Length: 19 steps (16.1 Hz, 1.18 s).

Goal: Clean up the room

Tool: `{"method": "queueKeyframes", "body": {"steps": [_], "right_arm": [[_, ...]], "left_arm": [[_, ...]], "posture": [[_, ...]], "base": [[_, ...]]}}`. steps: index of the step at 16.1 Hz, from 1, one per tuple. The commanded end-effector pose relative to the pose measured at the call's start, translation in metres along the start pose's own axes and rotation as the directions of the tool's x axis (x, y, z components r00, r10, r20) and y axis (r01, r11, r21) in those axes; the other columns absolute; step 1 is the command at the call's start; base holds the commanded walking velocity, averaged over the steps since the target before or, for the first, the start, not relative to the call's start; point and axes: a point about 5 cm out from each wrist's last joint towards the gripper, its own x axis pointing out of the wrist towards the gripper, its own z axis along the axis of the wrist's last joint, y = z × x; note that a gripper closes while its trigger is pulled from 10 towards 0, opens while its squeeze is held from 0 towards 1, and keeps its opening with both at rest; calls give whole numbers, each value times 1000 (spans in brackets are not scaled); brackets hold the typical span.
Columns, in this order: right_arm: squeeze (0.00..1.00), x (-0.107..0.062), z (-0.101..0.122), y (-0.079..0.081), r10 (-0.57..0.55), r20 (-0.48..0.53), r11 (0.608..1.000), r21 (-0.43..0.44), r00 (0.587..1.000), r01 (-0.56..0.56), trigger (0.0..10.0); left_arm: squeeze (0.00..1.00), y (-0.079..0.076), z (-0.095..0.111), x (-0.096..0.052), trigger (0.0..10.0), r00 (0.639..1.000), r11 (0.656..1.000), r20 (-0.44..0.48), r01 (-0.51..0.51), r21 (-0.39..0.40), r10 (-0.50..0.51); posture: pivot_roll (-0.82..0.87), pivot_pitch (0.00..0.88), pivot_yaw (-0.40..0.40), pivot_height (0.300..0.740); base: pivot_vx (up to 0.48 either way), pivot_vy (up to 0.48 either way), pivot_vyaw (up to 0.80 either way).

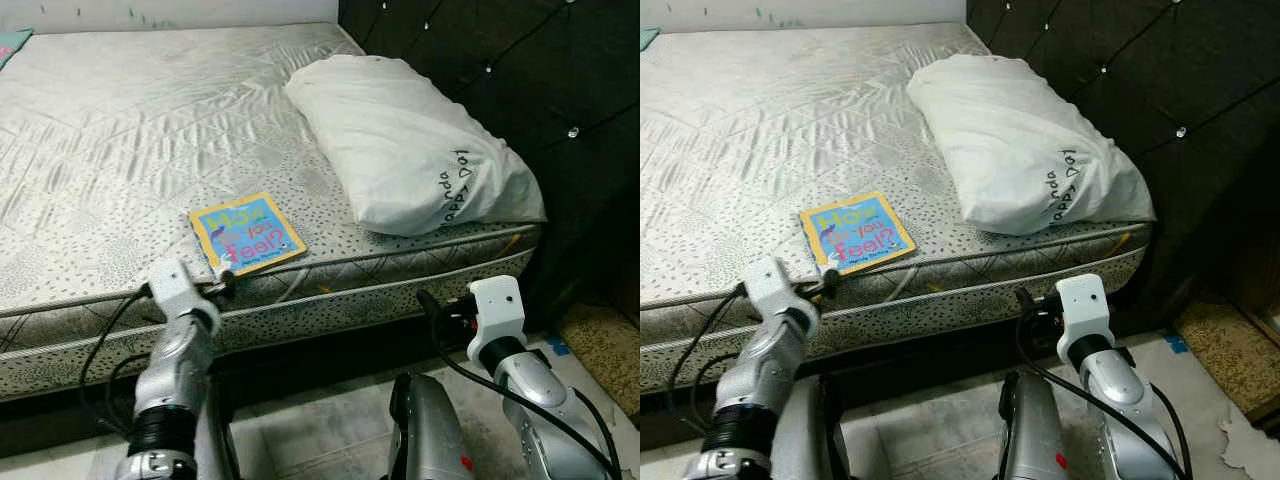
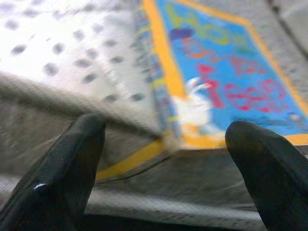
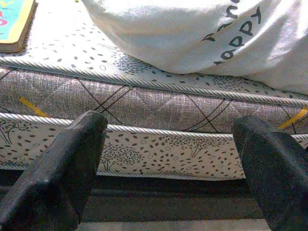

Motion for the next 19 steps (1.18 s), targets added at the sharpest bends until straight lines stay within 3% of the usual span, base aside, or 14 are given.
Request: {"method": "queueKeyframes", "body": {"steps": [1,5,8,19], "right_arm": [[0,-3,0,-3,-10,4,1000,-6,1000,10,10000],[0,-2,0,-3,-11,4,1000,-6,1000,11,10000],[0,-1,-1,-3,-7,3,1000,-5,1000,7,10000],[0,-4,-3,-6,-14,-4,1000,-11,1000,14,10000]], "left_arm": [[0,-2,3,-3,10000,1000,1000,21,3,21,-3],[0,-20,-16,-11,10000,997,998,-47,56,1,-55],[0,-20,-27,-15,10000,996,999,-82,31,-43,-35],[0,21,-12,1,10000,995,996,-58,-79,-49,76]], "posture": [[-187,0,-29,472],[-181,0,-29,472],[-181,0,-29,472],[-192,0,-25,472]], "base": [[0,0,0],[0,0,0],[0,0,0],[0,0,0]]}}
